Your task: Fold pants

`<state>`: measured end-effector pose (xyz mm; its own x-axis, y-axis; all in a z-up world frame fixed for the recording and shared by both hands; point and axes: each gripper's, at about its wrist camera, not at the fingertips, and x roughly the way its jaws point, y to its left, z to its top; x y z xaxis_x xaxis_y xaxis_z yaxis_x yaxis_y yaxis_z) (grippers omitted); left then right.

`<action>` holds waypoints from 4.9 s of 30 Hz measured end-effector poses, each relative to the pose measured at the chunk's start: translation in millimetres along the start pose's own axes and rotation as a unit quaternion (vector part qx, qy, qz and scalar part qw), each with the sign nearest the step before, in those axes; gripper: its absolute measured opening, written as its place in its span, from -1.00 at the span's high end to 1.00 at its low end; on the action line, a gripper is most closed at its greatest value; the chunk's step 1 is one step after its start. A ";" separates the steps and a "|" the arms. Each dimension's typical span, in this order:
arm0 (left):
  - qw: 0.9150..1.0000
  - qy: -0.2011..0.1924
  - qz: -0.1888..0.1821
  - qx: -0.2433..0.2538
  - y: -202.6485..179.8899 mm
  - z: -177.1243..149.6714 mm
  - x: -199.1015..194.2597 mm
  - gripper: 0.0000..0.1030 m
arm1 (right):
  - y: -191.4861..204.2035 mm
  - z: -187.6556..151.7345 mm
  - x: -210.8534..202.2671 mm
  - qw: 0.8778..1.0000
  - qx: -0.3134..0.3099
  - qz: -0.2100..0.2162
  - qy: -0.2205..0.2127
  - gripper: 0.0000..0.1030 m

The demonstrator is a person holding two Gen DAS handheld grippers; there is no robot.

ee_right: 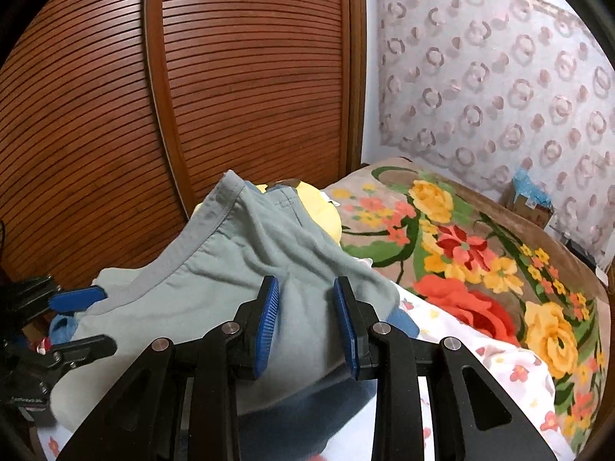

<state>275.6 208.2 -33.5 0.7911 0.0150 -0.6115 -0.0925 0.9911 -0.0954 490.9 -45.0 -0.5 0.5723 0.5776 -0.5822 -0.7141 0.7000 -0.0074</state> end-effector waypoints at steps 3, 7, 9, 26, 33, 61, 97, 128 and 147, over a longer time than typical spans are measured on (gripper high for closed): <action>1.000 -0.010 0.003 0.005 -2.8 2.8 -9.1 -0.29 | 5.8 -4.8 -16.2 1.000 0.001 0.005 -0.010 0.41; 1.000 -0.026 -0.009 0.007 -7.2 2.7 -24.9 -0.56 | 17.8 -14.0 -36.3 1.000 -0.003 0.017 -0.021 0.41; 1.000 -0.027 -0.007 0.013 -11.5 1.9 -29.5 -0.56 | 23.5 -18.7 -44.9 1.000 -0.006 0.016 -0.025 0.40; 0.999 -0.031 0.036 0.019 -17.2 -7.2 -53.9 -0.81 | 57.5 -45.2 -96.1 0.999 0.016 -0.007 -0.049 0.24; 0.998 -0.040 0.025 0.029 -24.6 -14.7 -73.7 -0.81 | 69.5 -54.7 -112.1 0.998 0.026 -0.018 -0.050 0.20; 0.996 -0.079 0.001 0.037 -73.6 -48.1 -170.0 -0.81 | 135.7 -123.6 -242.0 0.993 0.047 -0.064 -0.086 -0.11; 0.987 -0.105 -0.077 0.089 -196.6 -92.5 -233.5 -0.81 | 210.2 -210.7 -385.2 0.957 0.150 -0.213 -0.127 -0.31; 0.985 -0.127 -0.070 0.092 -210.5 -102.4 -254.2 -0.81 | 236.0 -232.3 -393.6 0.937 0.173 -0.258 -0.160 -0.31; 0.985 -0.127 -0.072 0.092 -210.3 -101.9 -254.4 -0.81 | 232.5 -235.3 -395.6 0.938 0.173 -0.256 -0.158 -0.31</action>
<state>32.2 -17.5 62.1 0.9161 -0.1173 -0.3834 0.1235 0.9923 -0.0085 3.6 -209.6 36.8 0.9342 0.1866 -0.3039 -0.1717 0.9823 0.0755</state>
